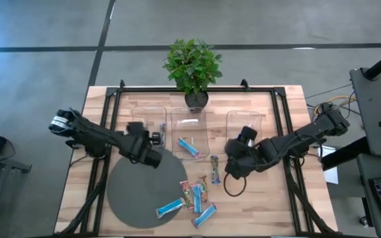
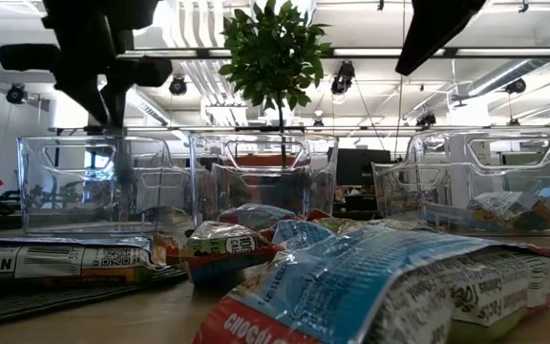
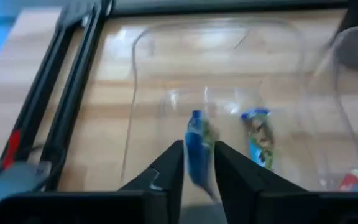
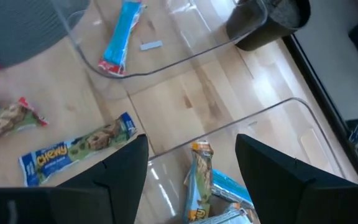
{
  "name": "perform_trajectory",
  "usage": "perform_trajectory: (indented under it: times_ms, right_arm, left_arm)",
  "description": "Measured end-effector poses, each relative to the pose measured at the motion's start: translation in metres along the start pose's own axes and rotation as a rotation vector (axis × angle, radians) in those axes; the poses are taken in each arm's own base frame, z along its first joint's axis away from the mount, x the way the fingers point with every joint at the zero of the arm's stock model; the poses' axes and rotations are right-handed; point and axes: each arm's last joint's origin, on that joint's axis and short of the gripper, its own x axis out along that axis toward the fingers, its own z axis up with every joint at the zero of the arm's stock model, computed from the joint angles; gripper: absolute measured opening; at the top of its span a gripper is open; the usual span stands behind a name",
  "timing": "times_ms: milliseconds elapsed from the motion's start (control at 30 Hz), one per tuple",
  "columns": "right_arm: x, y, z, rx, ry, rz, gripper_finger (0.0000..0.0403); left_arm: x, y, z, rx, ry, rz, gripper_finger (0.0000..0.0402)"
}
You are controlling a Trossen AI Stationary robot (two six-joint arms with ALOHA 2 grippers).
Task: Pick and place Granola Bars by type
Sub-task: Put the violet granola bar into the left transparent bin
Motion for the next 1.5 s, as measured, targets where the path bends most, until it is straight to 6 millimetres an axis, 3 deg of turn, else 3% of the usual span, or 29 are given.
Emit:
perform_trajectory:
  times_ms: [133,367,567,733,833,967,1200,1400,1500]
  right_arm:
    - [0.005,-0.006,0.004,0.044,0.008,-0.018,0.0233]
    - [0.015,-0.017,0.012,0.094,0.023,-0.052,0.0233]
    - [0.018,-0.017,0.015,0.007,0.069,0.039,0.0233]
    - [0.018,-0.013,0.017,-0.007,0.067,0.1,0.0233]
    - [0.018,-0.013,0.017,-0.007,0.069,0.102,0.0233]
    - [0.018,-0.013,0.017,-0.009,0.07,0.104,0.0233]
    - [0.014,-0.006,0.013,-0.11,0.087,0.167,0.0233]
    - [0.008,0.003,0.006,-0.176,0.174,0.336,0.0233]
    - [0.001,0.01,0.0,-0.361,0.142,0.373,0.0232]
  left_arm:
    - [-0.005,-0.004,0.005,0.0,0.056,-0.03,0.0095]
    - [-0.031,-0.015,0.025,0.091,0.084,-0.136,0.0098]
    - [-0.058,-0.026,0.031,0.093,0.112,-0.299,0.0099]
    - [-0.085,-0.038,0.01,0.209,0.222,-0.559,0.0099]
    - [-0.107,-0.044,-0.011,0.318,0.301,-0.775,0.0099]
    - [-0.126,-0.043,-0.042,0.456,0.281,-0.978,0.0099]
    - [-0.128,-0.028,-0.085,0.418,0.375,-1.005,0.0099]
    - [-0.124,-0.03,-0.097,0.27,0.446,-0.976,0.0099]
    - [-0.126,-0.033,-0.099,0.251,0.418,-1.02,0.0099]
